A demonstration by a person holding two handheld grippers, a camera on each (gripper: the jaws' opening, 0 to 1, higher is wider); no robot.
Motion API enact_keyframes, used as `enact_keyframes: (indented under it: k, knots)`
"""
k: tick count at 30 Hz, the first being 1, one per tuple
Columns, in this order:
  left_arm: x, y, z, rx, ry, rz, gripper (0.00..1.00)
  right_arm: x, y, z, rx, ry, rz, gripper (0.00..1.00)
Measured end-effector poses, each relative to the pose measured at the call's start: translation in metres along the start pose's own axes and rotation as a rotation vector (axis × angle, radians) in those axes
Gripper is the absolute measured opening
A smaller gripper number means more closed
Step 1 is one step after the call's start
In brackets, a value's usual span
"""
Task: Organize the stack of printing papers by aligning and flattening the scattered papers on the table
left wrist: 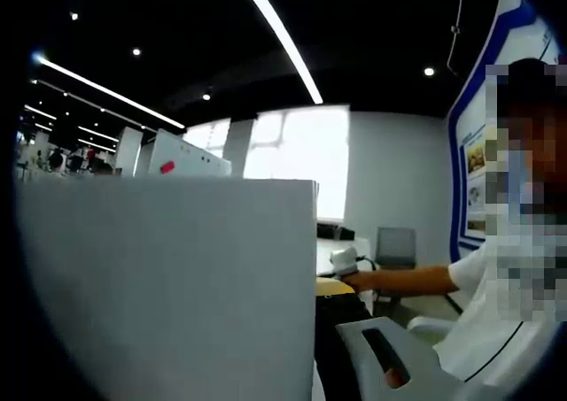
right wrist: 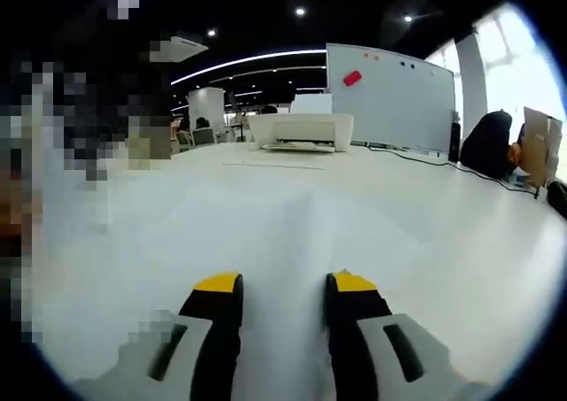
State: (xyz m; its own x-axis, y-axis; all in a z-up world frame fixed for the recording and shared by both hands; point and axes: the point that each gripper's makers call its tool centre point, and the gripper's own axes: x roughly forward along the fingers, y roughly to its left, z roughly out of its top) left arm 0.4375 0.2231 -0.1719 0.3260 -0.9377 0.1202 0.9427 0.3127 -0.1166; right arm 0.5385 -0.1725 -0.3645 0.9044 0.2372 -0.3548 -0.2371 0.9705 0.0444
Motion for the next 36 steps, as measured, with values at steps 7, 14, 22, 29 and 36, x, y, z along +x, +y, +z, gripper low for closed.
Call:
enact_keyframes:
  k: [7, 14, 22, 29, 36]
  knots:
    - [0.000, 0.000, 0.001, 0.003, -0.004, 0.002, 0.06, -0.002, 0.001, 0.017, 0.123, -0.079, 0.091, 0.25]
    - [-0.001, 0.002, 0.002, 0.004, -0.007, 0.002, 0.06, 0.005, 0.007, 0.008, 0.056, -0.020, 0.102, 0.30]
    - [-0.001, 0.003, 0.002, 0.003, -0.005, 0.001, 0.06, 0.013, 0.012, 0.001, -0.057, 0.009, 0.072, 0.54]
    - [0.001, 0.001, 0.001, 0.008, 0.000, -0.003, 0.06, 0.029, 0.019, 0.005, -0.067, 0.024, 0.060, 0.53]
    - [-0.002, 0.003, 0.001, 0.004, -0.002, 0.003, 0.06, 0.030, 0.031, 0.005, -0.065, 0.014, 0.099, 0.26]
